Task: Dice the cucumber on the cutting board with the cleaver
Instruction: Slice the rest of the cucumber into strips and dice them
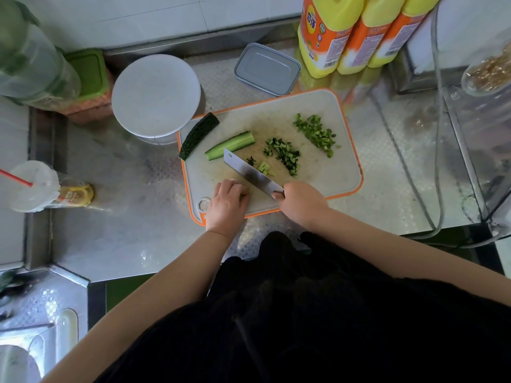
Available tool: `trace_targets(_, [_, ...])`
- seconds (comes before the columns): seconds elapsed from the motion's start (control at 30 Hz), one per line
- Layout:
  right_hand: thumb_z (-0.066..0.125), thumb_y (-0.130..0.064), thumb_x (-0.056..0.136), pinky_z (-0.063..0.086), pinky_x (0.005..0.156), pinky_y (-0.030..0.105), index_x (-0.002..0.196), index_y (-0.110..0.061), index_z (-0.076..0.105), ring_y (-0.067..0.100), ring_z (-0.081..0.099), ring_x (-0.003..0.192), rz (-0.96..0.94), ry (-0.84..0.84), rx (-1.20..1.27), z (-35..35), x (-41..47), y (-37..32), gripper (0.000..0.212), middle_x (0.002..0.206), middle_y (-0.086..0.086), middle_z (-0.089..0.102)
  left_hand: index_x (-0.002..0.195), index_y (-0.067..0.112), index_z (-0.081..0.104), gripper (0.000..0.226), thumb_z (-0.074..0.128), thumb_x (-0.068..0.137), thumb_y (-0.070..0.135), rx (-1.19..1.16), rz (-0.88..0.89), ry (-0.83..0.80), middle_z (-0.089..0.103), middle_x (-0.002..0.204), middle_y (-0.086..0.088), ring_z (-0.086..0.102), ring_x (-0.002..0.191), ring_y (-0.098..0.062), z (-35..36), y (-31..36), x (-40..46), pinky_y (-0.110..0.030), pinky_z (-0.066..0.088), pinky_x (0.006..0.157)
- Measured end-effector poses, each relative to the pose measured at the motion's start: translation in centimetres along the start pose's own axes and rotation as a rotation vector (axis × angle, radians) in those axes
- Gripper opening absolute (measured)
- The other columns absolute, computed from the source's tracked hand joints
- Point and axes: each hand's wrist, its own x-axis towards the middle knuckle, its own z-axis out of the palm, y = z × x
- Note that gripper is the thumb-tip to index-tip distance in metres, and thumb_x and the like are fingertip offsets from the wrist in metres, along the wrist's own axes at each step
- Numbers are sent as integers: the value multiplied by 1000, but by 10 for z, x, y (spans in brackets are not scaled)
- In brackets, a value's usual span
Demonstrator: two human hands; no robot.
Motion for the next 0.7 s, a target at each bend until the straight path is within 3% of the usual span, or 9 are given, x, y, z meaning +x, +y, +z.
trace_targets(0.2, [38, -36, 100, 28, 46, 29, 78, -14, 44, 24, 48, 61, -119, 92, -89, -6, -10, -3, 32, 63, -1, 44, 91, 5, 67, 11, 68, 86, 14, 0, 16, 29, 58, 101, -11, 52, 96, -29, 0, -2, -6, -35, 44, 72])
trace_targets(0.33, [38, -31, 100, 30, 54, 32, 72, -15, 36, 25, 45, 64, -187, 70, -146, -2, -19, -12, 33, 62, -2, 37, 88, 3, 67, 9, 67, 83, 11, 14, -13, 23, 58, 97, -14, 55, 93, -34, -1, -3, -5, -41, 48, 70])
trace_targets(0.6, [44, -18, 98, 37, 58, 31, 95, -9, 59, 25, 50, 69, -84, 9, -178, 7, -11, -20, 17, 66, -1, 43, 87, 5, 70, 8, 71, 83, 11, 5, -37, 25, 61, 95, -11, 57, 93, -31, 3, -5, -6, -32, 41, 71])
trace_targets(0.7, [42, -25, 100, 39, 61, 32, 95, -8, 58, 27, 54, 75, -87, -18, -147, 7, -8, -18, 23, 74, 2, 48, 87, 6, 70, 9, 71, 84, 14, -5, -32, 43, 61, 95, -9, 54, 93, -27, 5, -6, -7, -33, 43, 71])
